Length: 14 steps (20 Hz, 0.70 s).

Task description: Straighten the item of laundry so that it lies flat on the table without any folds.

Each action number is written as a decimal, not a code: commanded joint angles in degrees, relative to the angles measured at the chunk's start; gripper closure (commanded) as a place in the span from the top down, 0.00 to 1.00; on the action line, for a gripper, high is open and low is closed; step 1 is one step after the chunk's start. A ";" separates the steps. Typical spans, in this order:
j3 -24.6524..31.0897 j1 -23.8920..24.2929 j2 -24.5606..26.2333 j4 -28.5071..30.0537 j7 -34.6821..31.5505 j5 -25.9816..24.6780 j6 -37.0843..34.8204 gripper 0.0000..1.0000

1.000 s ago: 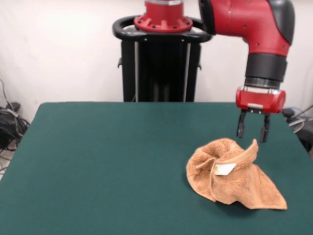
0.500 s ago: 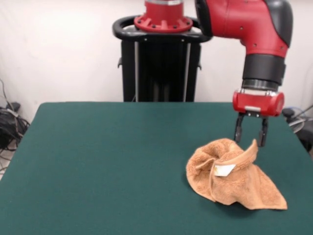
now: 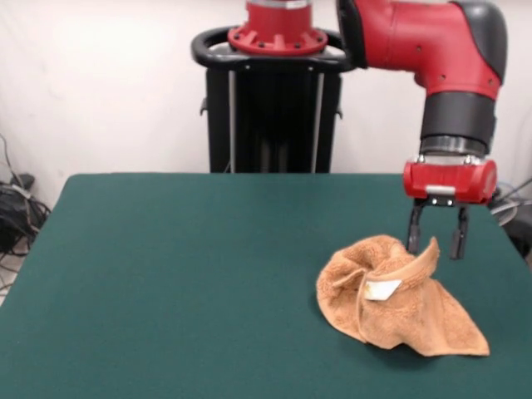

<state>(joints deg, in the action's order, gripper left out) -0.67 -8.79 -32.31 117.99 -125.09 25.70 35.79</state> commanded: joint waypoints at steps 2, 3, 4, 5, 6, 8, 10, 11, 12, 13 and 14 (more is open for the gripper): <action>-0.53 -2.16 4.54 -6.09 -10.27 7.15 4.33 1.00; -0.62 -2.39 5.15 -6.49 -9.97 7.75 4.52 1.00; -0.81 -2.71 5.69 -6.79 -9.39 8.50 4.51 1.00; -1.29 -3.26 6.17 -7.01 -8.27 9.54 4.27 1.00; -1.46 -3.57 6.52 -7.25 -7.47 10.21 3.75 1.00; -2.12 -4.10 6.18 -7.20 -5.76 11.16 1.98 1.00; -2.63 -4.52 5.71 -7.12 -4.75 11.71 0.40 1.00; -2.74 -4.80 5.55 -7.01 -4.61 12.16 -0.04 1.00; -3.02 -5.22 5.29 -6.92 -4.08 12.91 -0.82 1.00; -3.31 -5.71 4.96 -6.72 -3.67 13.68 -1.41 1.00; -3.58 -5.85 4.48 -6.56 -3.41 14.03 -2.13 1.00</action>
<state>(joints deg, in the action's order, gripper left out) -2.23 -13.24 -28.42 113.68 -125.09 33.52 38.42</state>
